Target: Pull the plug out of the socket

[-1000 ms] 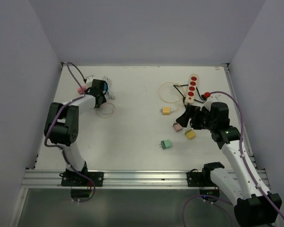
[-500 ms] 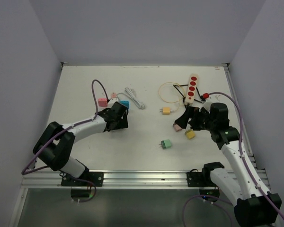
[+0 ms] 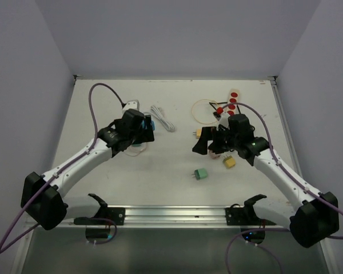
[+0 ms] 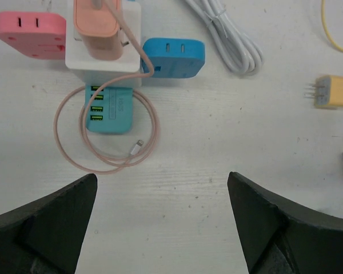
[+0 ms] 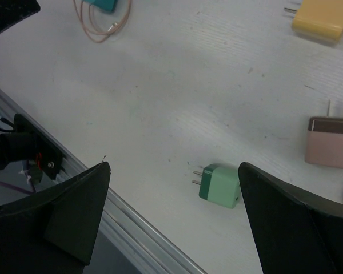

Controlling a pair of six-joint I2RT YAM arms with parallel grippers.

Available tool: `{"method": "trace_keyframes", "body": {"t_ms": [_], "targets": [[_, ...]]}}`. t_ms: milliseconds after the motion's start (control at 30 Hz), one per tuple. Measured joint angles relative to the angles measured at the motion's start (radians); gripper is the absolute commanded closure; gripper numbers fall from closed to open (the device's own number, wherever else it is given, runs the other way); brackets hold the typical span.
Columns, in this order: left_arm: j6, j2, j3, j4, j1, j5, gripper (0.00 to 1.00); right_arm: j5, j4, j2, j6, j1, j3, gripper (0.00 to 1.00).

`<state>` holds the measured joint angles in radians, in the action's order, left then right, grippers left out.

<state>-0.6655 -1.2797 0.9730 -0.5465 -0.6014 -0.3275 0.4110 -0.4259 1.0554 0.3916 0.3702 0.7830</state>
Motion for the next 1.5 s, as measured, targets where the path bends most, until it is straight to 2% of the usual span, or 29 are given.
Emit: {"method": "trace_keyframes", "body": {"t_ms": [200,300,400,600,700,1033,1433,1500], "targets": [[0.081,0.072,0.023,-0.016,0.082,-0.008,0.01,-0.028,0.031,0.128,0.000,0.131,0.098,0.03],[0.128,0.104,-0.031,0.023,0.172,0.011,0.01,-0.036,0.040,0.185,0.000,0.171,0.143,0.03],[0.153,0.106,-0.103,0.077,0.209,0.026,0.01,-0.043,0.046,0.224,0.000,0.195,0.174,0.03],[0.162,0.030,-0.216,0.222,0.208,0.054,0.02,-0.046,0.061,0.236,0.005,0.208,0.182,0.03],[0.161,-0.017,-0.240,0.300,0.207,0.040,0.05,-0.046,0.072,0.229,0.008,0.208,0.170,0.03],[0.152,-0.212,-0.265,0.539,0.148,-0.100,0.12,-0.043,0.098,0.159,0.020,0.208,0.079,0.03],[0.161,-0.296,-0.269,0.666,0.142,-0.130,0.31,-0.037,0.106,0.109,0.020,0.208,0.047,0.03],[0.161,-0.299,-0.275,0.682,0.140,-0.129,0.39,-0.032,0.105,0.109,0.019,0.208,0.046,0.03]]}}
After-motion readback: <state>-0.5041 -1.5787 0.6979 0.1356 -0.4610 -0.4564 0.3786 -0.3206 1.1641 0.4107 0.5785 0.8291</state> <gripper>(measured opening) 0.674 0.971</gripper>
